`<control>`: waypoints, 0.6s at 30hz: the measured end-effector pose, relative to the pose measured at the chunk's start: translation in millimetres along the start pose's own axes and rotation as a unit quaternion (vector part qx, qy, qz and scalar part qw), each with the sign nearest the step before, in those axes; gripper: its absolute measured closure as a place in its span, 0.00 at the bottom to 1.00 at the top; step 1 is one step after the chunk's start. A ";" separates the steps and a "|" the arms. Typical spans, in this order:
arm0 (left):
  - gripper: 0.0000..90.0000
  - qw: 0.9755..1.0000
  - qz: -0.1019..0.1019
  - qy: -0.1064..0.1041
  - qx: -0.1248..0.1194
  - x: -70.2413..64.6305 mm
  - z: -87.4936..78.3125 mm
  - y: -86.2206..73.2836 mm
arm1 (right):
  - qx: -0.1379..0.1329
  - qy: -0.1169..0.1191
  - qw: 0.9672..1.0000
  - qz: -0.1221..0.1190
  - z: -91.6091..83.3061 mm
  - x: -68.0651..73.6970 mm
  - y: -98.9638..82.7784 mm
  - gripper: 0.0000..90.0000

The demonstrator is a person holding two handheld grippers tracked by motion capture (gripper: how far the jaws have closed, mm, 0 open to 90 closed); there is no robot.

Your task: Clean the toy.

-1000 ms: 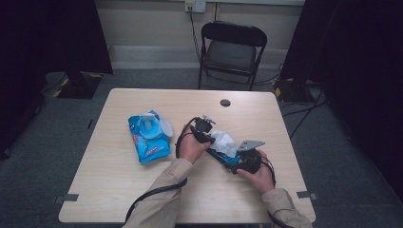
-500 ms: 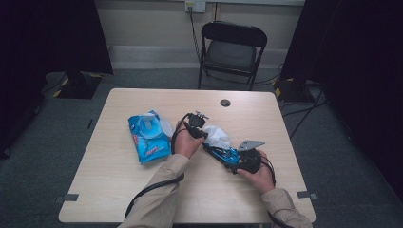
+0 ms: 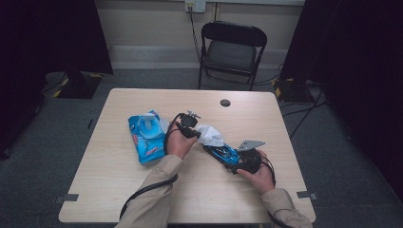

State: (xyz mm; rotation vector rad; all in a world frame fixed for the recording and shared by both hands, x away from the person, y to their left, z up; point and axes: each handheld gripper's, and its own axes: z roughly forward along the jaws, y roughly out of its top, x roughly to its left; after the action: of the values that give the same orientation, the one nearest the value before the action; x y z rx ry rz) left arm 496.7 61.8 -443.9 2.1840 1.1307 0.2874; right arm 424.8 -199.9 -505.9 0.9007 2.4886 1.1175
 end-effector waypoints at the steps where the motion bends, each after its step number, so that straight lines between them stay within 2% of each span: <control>1: 0.94 1.000 -0.006 -0.008 -0.012 2.2 -9.0 1.0 | 0.000 0.000 1.000 0.000 0.0 0.0 0.0 0.28; 3: 0.94 1.000 -0.006 -0.013 -0.017 2.2 -13.6 1.5 | 0.000 0.000 1.000 0.000 0.0 0.0 0.0 0.28; 4: 0.94 0.999 -0.007 -0.025 -0.029 -0.7 -22.0 2.7 | 0.000 0.000 1.000 0.000 0.0 0.0 0.0 0.28; 6: 0.94 0.999 0.000 -0.029 -0.031 -2.9 -25.9 3.7 | 0.000 0.000 1.000 0.000 0.0 0.0 0.0 0.28; 8: 0.94 0.998 0.005 -0.040 -0.037 -9.3 -31.3 4.9 | 0.000 0.000 1.000 0.000 0.0 0.0 0.0 0.28; 9: 0.94 0.998 0.010 -0.054 -0.041 -15.9 -35.0 5.5 | 0.000 0.000 1.000 0.000 0.0 0.0 0.0 0.28; 11: 0.94 0.997 0.017 -0.067 -0.044 -22.8 -36.5 5.6 | 0.000 0.000 1.000 0.000 0.0 0.0 0.0 0.28; 12: 0.94 0.997 0.017 -0.067 -0.044 -22.8 -36.5 5.6 | 0.000 0.000 1.000 0.000 0.0 0.0 0.0 0.28; 13: 0.94 0.996 0.025 -0.076 -0.044 -31.4 -35.9 5.3 | 0.000 0.000 1.000 0.000 0.0 0.0 0.0 0.28; 14: 0.94 0.996 0.025 -0.076 -0.044 -31.4 -35.9 5.3 | 0.000 0.000 1.000 0.000 0.0 0.0 0.0 0.28; 15: 0.94 0.995 0.034 -0.086 -0.043 -39.9 -34.4 4.8 | 0.000 0.000 1.000 0.000 0.0 0.0 0.0 0.28; 16: 0.94 0.995 0.034 -0.086 -0.043 -39.9 -34.4 4.8 | 0.000 0.000 1.000 0.000 0.0 0.0 0.0 0.28; 17: 0.94 0.994 0.042 -0.096 -0.041 -49.0 -31.7 4.8 | 0.000 0.000 1.000 0.001 0.0 0.0 0.0 0.28; 18: 0.94 0.994 0.042 -0.096 -0.041 -49.0 -31.7 4.8 | 0.000 0.000 1.000 0.001 0.0 0.0 0.0 0.28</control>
State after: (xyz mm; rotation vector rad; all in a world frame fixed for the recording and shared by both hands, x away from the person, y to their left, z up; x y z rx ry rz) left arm 455.5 35.3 -411.8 2.1392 0.9064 0.1523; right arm 424.8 -199.8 -505.9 0.9021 2.4882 1.1178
